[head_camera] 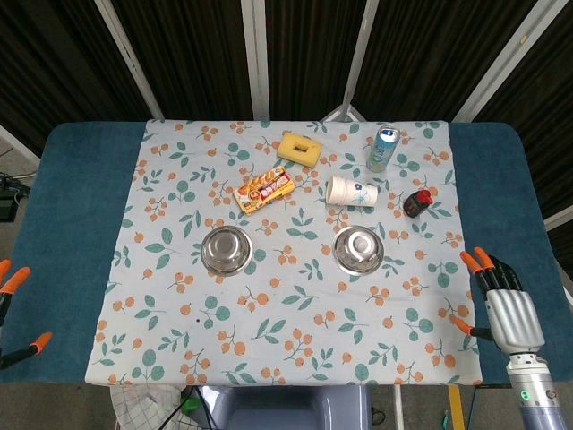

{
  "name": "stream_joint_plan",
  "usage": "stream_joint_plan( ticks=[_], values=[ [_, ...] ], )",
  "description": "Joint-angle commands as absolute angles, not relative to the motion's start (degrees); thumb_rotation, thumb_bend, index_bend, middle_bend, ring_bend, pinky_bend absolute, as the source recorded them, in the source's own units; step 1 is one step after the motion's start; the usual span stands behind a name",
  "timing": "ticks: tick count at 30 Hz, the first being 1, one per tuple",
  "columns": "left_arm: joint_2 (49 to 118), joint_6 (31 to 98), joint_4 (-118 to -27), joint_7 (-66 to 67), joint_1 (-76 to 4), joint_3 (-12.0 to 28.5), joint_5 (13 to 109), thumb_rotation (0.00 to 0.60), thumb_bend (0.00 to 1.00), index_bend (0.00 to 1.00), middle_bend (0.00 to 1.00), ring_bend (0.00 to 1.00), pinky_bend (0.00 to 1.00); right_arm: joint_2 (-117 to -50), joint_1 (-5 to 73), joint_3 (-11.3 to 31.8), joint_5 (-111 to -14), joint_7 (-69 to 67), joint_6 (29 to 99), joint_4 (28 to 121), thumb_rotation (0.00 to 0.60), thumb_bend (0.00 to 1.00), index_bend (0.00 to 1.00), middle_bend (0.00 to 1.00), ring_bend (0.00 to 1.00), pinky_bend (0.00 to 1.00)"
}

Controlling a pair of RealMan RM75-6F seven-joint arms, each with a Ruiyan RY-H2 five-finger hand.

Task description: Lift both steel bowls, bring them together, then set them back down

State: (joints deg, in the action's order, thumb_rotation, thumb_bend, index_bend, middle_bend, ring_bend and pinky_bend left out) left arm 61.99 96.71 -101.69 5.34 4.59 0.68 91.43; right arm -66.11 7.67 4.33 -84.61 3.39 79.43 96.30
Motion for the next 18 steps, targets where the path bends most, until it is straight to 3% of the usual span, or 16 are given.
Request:
stream_joint_plan(
  ticks=[1, 9, 18],
  values=[
    [61.9, 97.1, -101.5, 4.8, 4.8, 1.0, 91.1, 0.600, 0.01, 0.16, 0.00, 0.00, 0.13, -66.8, 10.6, 6.0, -83.4, 3.7, 75.8, 97.3, 0.600, 0.00, 0.14, 0.00, 0.02, 0.10],
    [61.8, 96.1, -101.5, 4.8, 4.6, 1.3, 89.8, 0.600, 0.01, 0.16, 0.00, 0.00, 0.13, -68.1, 20.1, 12.2, -72.1, 11.2, 63.7, 100.3, 0.600, 0.00, 0.14, 0.00, 0.02, 0.10],
    [62.2, 95.6, -101.5, 5.7, 4.3, 1.7, 88.8, 0.600, 0.01, 0.16, 0.00, 0.00, 0.13, -73.5, 29.8, 15.1, -57.3, 24.0, 55.4, 98.5, 0.600, 0.00, 0.14, 0.00, 0.02, 0.10]
  ],
)
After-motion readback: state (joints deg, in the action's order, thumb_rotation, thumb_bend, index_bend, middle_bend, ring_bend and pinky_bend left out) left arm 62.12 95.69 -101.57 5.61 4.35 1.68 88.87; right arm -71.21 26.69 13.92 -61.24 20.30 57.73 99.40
